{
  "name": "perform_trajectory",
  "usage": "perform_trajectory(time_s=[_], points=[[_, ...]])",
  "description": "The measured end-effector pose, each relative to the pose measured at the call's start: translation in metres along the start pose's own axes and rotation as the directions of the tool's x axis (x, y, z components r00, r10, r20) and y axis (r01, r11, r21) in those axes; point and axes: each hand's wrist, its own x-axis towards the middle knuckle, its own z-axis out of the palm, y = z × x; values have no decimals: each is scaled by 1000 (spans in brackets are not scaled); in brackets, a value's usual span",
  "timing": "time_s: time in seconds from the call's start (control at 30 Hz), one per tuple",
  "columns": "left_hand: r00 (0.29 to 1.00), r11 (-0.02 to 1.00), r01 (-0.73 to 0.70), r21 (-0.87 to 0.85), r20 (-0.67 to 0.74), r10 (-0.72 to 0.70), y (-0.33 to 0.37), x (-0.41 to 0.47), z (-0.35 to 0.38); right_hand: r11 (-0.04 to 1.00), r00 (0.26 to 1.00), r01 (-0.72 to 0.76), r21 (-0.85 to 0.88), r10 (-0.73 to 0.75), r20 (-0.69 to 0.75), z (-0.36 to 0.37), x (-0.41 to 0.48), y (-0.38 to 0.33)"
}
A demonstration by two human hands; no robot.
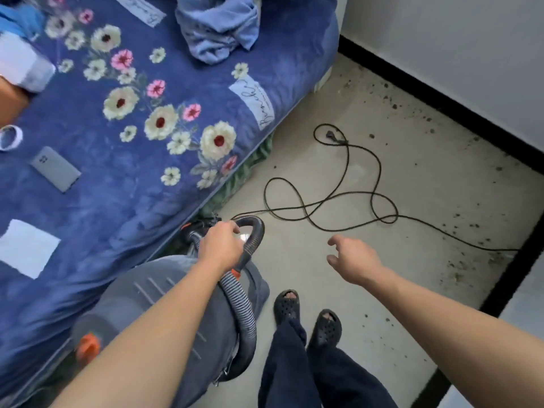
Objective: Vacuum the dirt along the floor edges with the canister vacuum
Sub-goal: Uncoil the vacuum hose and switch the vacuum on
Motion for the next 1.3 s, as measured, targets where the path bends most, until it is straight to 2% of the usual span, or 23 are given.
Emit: perform_trajectory(time_s=[0.13,0.2,0.27,0.33,0.47,0.6,0.7,0.83,0.93,1.03,1.13,1.2,1.27,1.3], points=[[975,997,78,-8,-207,-78,-80,-52,-22,986,986,165,-7,-165,20,27,-25,-76],[945,989,147,-2,-296,-141,-124,-75,-29,970,970,238,54,-240,36,50,-33,-115],[922,976,219,-15,-325,-211,-168,-100,-29,961,964,239,141,-252,85,78,-40,-148],[915,969,246,7,-333,-230,-206,-125,-15,947,971,174,271,-210,110,106,-45,-171],[944,990,117,81,-318,-85,-241,-156,23,834,995,18,552,-67,69,141,-42,-196],[935,995,37,98,-354,0,-254,-156,41,828,999,-23,560,41,-21,157,-31,-201],[922,991,10,136,-384,43,-258,-154,46,817,984,0,577,102,-145,167,-34,-205],[931,991,7,132,-363,42,-259,-155,46,802,957,84,592,101,-273,165,-61,-211],[960,990,6,140,-279,33,-256,-159,37,764,933,96,638,154,-325,161,-87,-209],[981,989,-21,148,-186,49,-254,-165,26,673,907,137,727,210,-365,152,-116,-216],[974,997,-66,34,-213,72,-256,-170,18,551,880,172,817,287,-378,151,-148,-213],[923,992,-2,-123,-382,-45,-267,-185,24,453,876,135,881,361,-320,157,-167,-202],[798,924,186,-334,-498,-341,-285,-212,45,333,871,89,939,431,-235,165,-179,-192],[720,820,318,-477,-441,-536,-295,-228,61,280,871,76,957,449,-201,169,-183,-190]])
